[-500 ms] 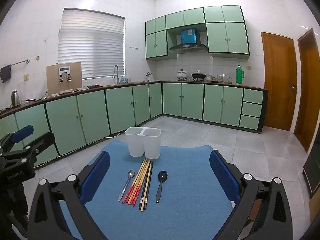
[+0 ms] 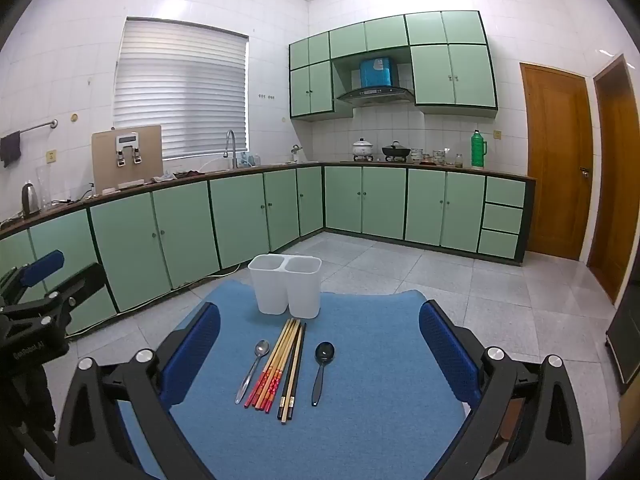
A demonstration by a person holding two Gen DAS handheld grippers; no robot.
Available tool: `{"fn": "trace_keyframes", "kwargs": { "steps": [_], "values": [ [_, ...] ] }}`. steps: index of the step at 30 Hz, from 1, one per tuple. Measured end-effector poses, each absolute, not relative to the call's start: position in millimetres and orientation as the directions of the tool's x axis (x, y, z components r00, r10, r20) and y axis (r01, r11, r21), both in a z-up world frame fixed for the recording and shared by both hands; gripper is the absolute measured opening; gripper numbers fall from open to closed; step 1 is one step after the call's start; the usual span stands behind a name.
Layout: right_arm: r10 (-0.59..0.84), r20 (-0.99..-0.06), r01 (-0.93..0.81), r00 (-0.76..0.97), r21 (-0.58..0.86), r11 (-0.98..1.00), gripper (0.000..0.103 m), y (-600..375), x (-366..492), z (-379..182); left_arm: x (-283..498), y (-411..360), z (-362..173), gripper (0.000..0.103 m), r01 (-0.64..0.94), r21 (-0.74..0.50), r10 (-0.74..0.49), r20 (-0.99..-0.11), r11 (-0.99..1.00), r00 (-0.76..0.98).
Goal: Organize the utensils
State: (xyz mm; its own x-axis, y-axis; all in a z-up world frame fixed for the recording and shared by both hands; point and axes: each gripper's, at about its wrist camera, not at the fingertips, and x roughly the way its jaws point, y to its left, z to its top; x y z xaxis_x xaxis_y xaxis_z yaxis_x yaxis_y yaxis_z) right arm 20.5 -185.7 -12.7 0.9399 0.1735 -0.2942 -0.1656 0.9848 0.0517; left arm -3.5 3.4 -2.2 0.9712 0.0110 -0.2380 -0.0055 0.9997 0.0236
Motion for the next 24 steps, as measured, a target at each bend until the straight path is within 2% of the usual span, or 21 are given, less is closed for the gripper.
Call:
{"fn": "trace_keyframes", "kwargs": {
  "steps": [24],
  "values": [
    [0.173,-0.298,-0.165,0.939,0.051,0.985,0.097,-193.6,24.1,-14.8,-2.1,6.6,3.8,0.098,-0.013,0.017,0.017,-0.241,1.000,0.970]
  ]
}}
